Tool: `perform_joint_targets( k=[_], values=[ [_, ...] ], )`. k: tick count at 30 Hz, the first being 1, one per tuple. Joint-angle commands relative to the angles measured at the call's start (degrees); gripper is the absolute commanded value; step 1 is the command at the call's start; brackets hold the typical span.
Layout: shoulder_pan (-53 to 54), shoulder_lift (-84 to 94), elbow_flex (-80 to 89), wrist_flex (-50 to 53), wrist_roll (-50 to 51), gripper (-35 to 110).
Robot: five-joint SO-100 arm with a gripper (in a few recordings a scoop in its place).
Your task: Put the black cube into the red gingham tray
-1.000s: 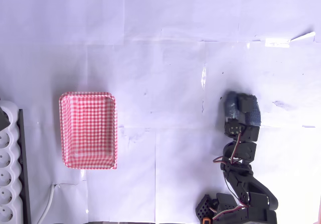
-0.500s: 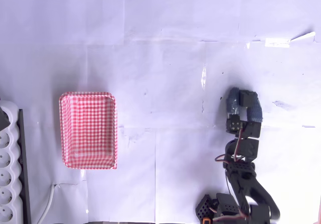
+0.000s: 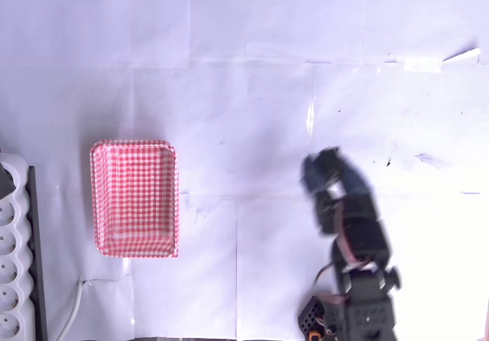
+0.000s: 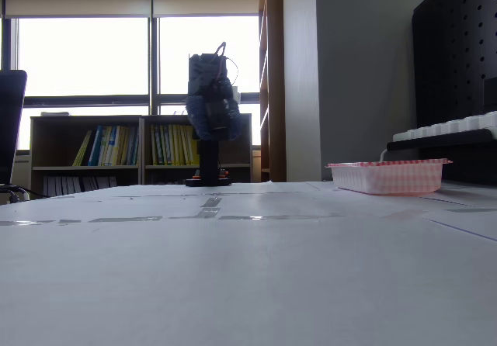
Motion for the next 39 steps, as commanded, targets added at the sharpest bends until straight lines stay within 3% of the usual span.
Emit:
perform_joint_targets(
  k=[1, 11, 24, 33, 39],
  values=[
    [-11.87, 4.39, 37.0, 25.58, -9.49, 0],
    [-29.71, 29.79, 57.83, 10.37, -8.79, 0],
    [-36.21, 54.49, 61.96, -15.12, -4.39, 0],
    [-34.54, 58.36, 61.88, -18.46, -4.39, 5],
    [-33.49, 58.71, 61.96, -17.31, -4.39, 29]
  ],
)
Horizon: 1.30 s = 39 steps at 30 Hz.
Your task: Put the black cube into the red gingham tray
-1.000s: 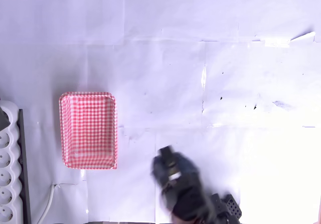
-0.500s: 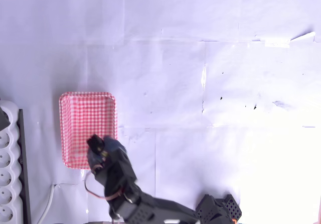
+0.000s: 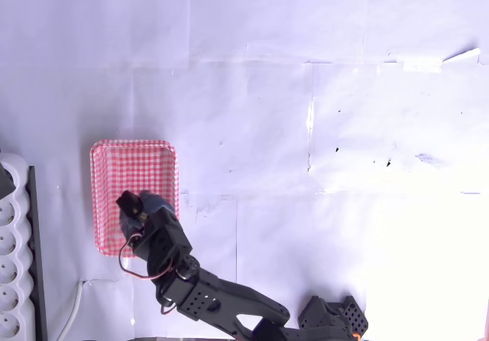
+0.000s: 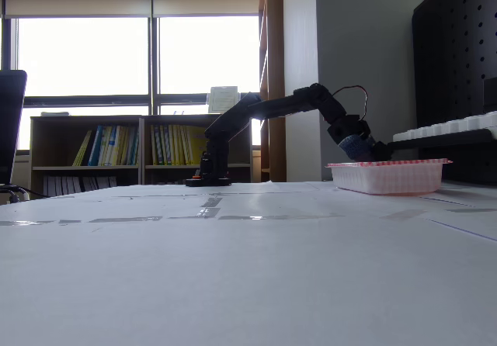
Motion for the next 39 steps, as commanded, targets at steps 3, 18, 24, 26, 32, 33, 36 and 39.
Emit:
perform_joint_targets(
  k=[3, 18, 24, 26, 32, 33, 36, 39],
  values=[
    [0.53, -3.34, 6.77, 1.23, -1.05, 36],
    [4.66, -25.58, 5.54, 3.87, -4.22, 37],
    [15.38, -57.3, -21.45, -4.22, -3.87, 34],
    [19.25, -67.5, -34.1, -9.23, -3.34, 32],
    [30.85, -91.14, -64.07, -25.05, -1.85, 10],
    [32.43, -94.57, -68.99, -27.6, -1.14, 6],
    [38.06, -105.73, -85.96, -31.11, 2.46, 0],
    [44.03, -117.07, -107.49, -31.99, 8.09, 0]
  ],
)
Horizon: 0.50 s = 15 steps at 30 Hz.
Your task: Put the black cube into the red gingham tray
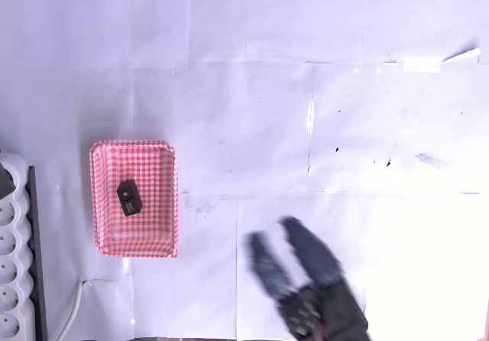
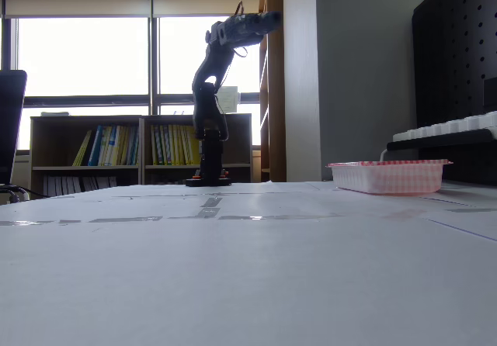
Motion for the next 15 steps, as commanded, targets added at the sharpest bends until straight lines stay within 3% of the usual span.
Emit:
perform_joint_targets(
  k=[1, 8, 15],
  values=[
    [5.63, -16.0, -24.17, -1.76, 6.42, 0],
    [13.18, -39.38, -59.5, 9.93, 18.46, 0],
    [15.56, -46.14, -62.75, 27.6, 16.26, 0]
  ],
)
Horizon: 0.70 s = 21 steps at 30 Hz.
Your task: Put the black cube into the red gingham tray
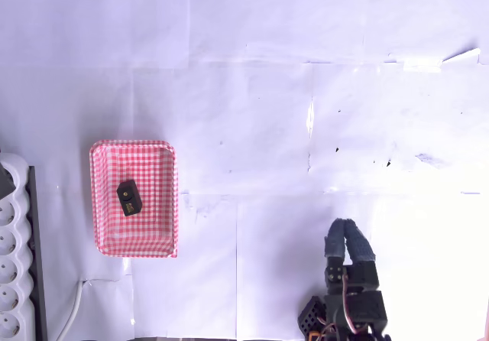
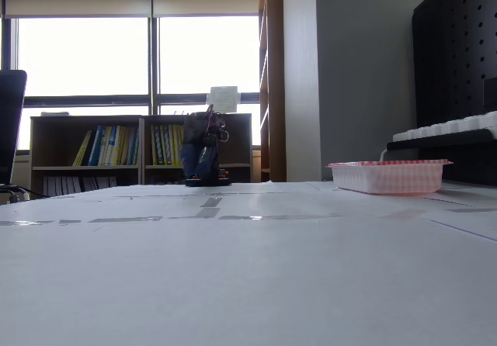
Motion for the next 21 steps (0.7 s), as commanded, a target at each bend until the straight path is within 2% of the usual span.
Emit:
perform_joint_targets(
  k=[1, 7, 21],
  values=[
    [1.14, -5.27, 0.62, 11.6, 0.88, 0],
    [2.72, -9.76, 0.62, 26.72, 0.97, 0],
    [2.2, -9.76, 0.62, 26.89, 2.55, 0]
  ],
)
